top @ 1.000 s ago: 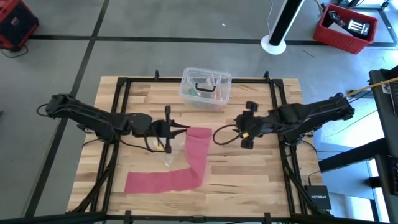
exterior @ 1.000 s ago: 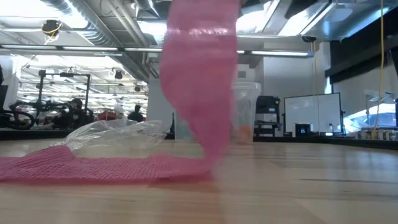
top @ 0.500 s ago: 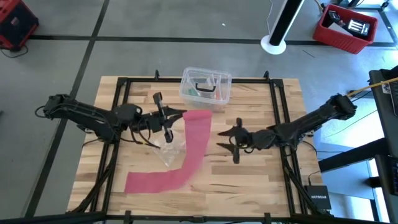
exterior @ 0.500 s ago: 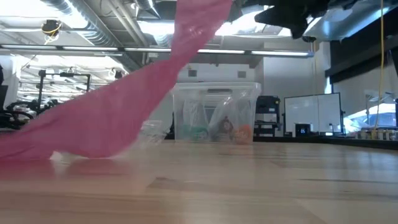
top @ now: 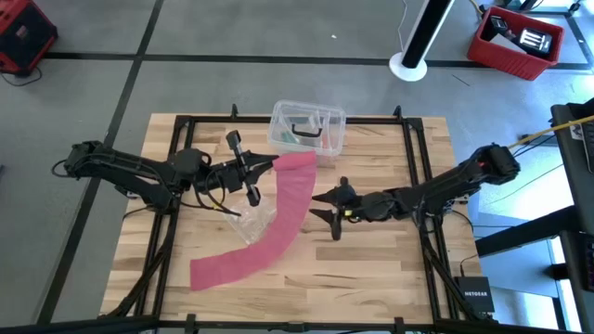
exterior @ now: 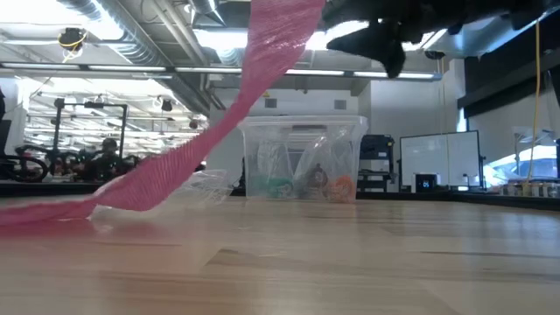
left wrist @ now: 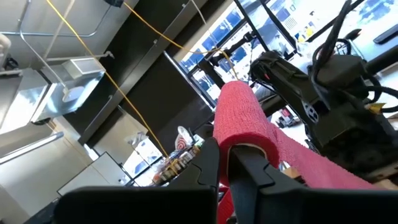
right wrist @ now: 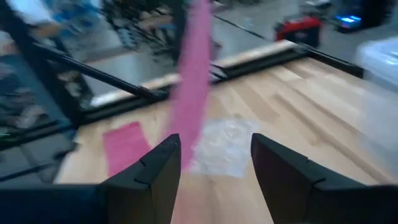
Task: Roll bandage
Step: Roll the pink bandage
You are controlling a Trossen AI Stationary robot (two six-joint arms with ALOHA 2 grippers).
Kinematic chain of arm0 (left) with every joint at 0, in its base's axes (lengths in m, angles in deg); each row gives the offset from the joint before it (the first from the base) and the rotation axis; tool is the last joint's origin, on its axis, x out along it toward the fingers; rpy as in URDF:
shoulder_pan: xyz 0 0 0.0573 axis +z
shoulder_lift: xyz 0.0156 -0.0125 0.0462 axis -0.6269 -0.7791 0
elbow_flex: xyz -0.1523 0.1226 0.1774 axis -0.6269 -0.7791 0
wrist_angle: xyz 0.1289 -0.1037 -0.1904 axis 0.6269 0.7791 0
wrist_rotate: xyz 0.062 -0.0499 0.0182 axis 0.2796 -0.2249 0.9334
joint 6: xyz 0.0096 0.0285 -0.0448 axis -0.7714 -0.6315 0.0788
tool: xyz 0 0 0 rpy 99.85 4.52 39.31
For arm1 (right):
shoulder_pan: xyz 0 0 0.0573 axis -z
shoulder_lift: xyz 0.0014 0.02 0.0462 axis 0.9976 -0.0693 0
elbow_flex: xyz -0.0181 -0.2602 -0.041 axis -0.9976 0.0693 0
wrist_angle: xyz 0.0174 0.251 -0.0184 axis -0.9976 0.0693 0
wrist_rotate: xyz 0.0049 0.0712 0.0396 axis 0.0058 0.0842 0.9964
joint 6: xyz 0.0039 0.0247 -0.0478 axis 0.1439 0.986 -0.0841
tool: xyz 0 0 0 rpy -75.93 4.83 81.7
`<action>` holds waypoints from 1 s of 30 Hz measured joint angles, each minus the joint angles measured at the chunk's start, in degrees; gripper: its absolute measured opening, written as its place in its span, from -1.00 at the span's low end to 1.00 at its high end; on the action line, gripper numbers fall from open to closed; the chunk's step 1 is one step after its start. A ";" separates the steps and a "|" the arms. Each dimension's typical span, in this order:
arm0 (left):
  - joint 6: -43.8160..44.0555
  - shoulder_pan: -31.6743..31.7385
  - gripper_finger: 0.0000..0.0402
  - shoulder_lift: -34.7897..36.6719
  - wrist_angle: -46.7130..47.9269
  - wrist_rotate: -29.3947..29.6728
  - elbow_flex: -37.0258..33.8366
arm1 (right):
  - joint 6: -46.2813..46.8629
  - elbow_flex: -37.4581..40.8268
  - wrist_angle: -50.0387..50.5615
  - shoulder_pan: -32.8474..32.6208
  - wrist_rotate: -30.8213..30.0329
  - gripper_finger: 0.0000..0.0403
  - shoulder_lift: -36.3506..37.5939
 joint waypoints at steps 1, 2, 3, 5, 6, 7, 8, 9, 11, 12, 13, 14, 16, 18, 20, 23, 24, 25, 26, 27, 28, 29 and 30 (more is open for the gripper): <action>-0.09 0.00 -0.95 0.00 0.05 0.02 0.00 | -0.84 0.00 -2.32 -0.10 1.56 -0.02 -0.79; -0.09 0.00 -0.95 0.00 0.08 0.02 0.00 | -1.28 -0.01 -4.10 -0.17 2.54 -0.02 -1.29; -0.09 0.00 -0.95 0.00 0.10 0.02 0.00 | -1.49 -0.02 -4.78 -0.18 2.98 -0.02 -1.59; -0.07 0.00 -0.95 0.00 0.15 0.02 0.00 | -1.53 -0.02 -5.50 -0.21 2.51 -0.02 -2.16; -0.07 0.00 -0.95 0.00 0.19 0.02 0.00 | -1.61 -0.02 -5.50 -0.15 1.55 -0.02 -2.44; 0.11 0.00 -0.94 0.00 0.20 0.02 0.00 | -2.00 -0.02 -5.63 -0.14 0.95 -0.02 -2.83; 0.44 0.00 -0.94 0.00 0.27 0.02 0.00 | -2.55 -0.02 -5.90 -0.14 -0.12 -0.02 -3.32; 0.90 0.00 -0.94 0.00 0.37 0.02 0.00 | -2.99 -0.02 -6.77 -0.11 -1.15 -0.02 -3.99; 1.24 0.00 -0.94 0.00 0.35 0.00 0.00 | -4.32 -0.02 -10.23 0.12 -2.75 -0.02 -5.90; 1.48 0.00 -0.94 0.00 0.32 0.00 0.01 | -5.06 -0.02 -12.84 0.45 -2.93 -0.02 -7.02; 1.77 0.00 -0.94 0.00 0.31 -0.01 0.02 | -5.50 -0.02 -15.29 0.74 -2.75 -0.02 -8.17; 1.95 0.00 -0.94 0.00 0.33 0.01 0.02 | -5.58 -0.02 -17.64 1.17 -2.50 -0.02 -9.37; 2.05 0.00 -0.94 0.00 0.33 -0.01 0.02 | -5.99 -0.02 -21.04 2.11 -2.48 -0.05 -11.68; 2.07 0.00 -0.94 0.00 0.20 -0.01 0.02 | -7.38 -0.02 -21.94 2.67 -2.39 -0.16 -13.20; 2.22 0.00 -0.94 0.00 -0.27 -0.01 0.02 | -9.31 -0.02 -22.05 2.65 -2.80 -0.38 -13.75; 2.89 -0.15 -0.94 -0.02 -0.92 -0.01 0.04 | -14.76 0.00 -21.37 2.38 -3.07 -0.85 -13.21; 2.62 -0.16 -0.94 -0.01 -1.14 -0.01 0.04 | -17.23 0.04 -20.48 1.97 -3.07 -0.92 -12.36; 1.76 -0.15 -0.94 0.00 -1.73 -0.01 0.04 | -19.31 0.04 -19.51 1.49 -3.12 -0.93 -11.01; 1.22 -0.15 -0.94 0.00 -2.64 0.00 0.11 | -21.26 0.04 -17.43 1.28 -3.29 -0.91 -8.92; 0.79 -0.15 -0.94 0.00 -3.05 0.02 0.65 | -23.07 0.04 -14.38 1.30 -3.47 -0.91 -6.36; 0.24 -0.15 -0.94 0.06 -3.35 0.01 1.55 | -24.29 0.02 -10.78 1.28 -3.20 -0.93 -3.38; -0.42 -0.16 -0.94 0.37 -3.10 -0.01 2.59 | -25.34 0.02 -6.78 1.28 -2.81 -0.96 -0.18; -1.50 -0.17 -0.94 0.57 -2.67 0.02 3.59 | -26.11 0.02 -2.79 1.28 -2.59 -0.97 2.83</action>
